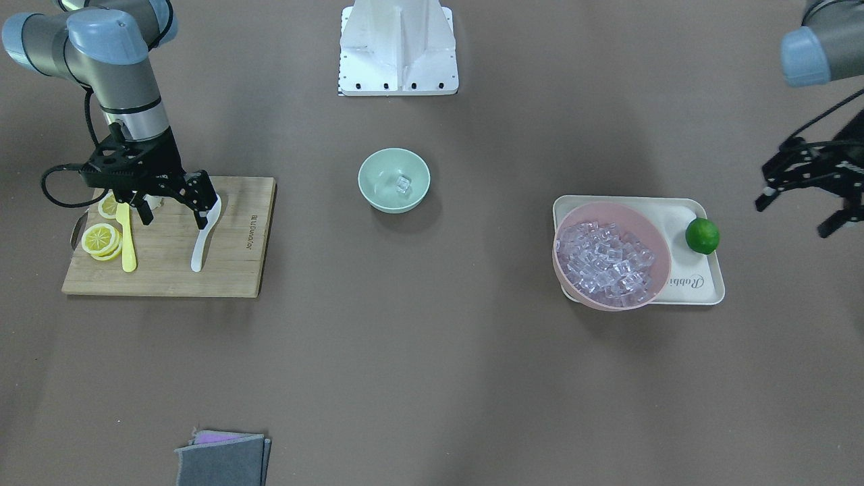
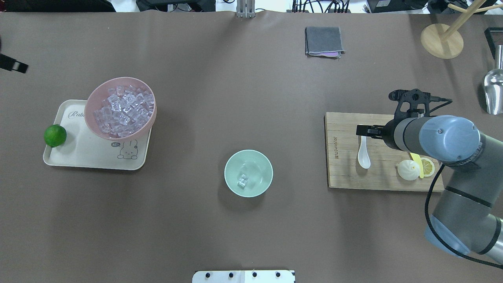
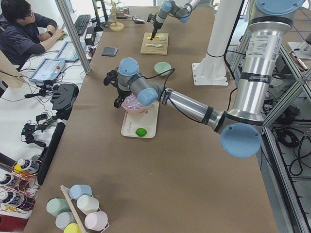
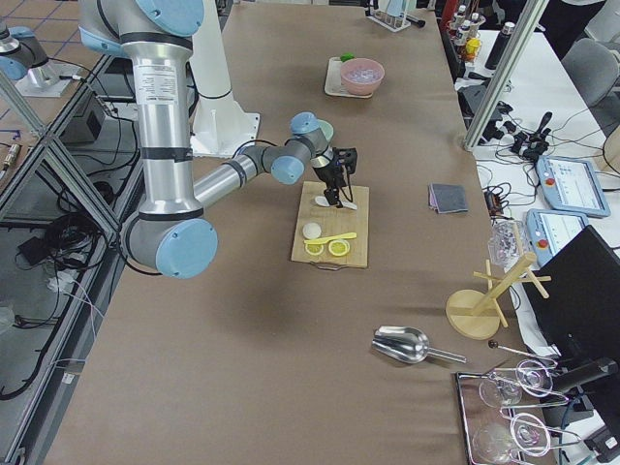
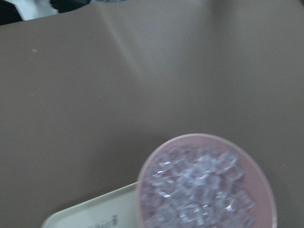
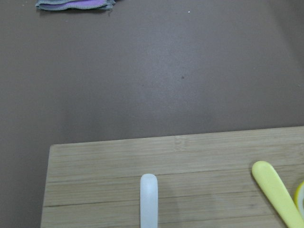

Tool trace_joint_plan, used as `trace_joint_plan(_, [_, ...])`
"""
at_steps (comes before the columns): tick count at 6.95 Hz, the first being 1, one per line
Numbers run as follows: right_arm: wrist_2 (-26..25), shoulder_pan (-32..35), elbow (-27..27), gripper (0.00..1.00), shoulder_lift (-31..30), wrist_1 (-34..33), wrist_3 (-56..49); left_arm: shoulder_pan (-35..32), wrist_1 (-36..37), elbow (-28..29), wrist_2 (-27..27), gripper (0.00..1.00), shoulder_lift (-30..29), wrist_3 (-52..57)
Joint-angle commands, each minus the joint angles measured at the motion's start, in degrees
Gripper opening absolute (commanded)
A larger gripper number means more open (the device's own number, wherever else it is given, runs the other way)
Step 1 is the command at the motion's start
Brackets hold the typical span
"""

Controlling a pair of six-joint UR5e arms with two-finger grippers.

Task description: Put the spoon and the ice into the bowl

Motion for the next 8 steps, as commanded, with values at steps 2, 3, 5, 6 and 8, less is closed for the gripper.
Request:
trace_joint_plan(2, [-3.2, -2.1, -6.0, 0.78, 2.6, 7.0, 2.1, -6.0, 1.6, 3.1, -0.3, 0.98, 2.9, 10.8])
trace_joint_plan(3, [-3.2, -2.1, -7.7, 0.69, 2.6, 8.6, 2.2, -6.0, 1.6, 3.1, -0.3, 0.98, 2.9, 10.8])
trace_joint_plan(5, [-3.3, -1.9, -7.5, 0.62, 2.3, 8.5, 2.2, -5.9, 1.6, 3.3, -0.3, 0.98, 2.9, 10.3])
trace_joint_plan(6, [-3.9, -2.1, -7.8, 0.59, 2.0, 8.3, 2.2, -5.9, 1.6, 3.3, -0.3, 0.98, 2.9, 10.2])
trace_joint_plan(8, [-4.7, -2.8, -7.9, 0.53, 1.6, 8.1, 2.2, -5.9, 1.6, 3.4, -0.3, 0.98, 2.9, 10.1])
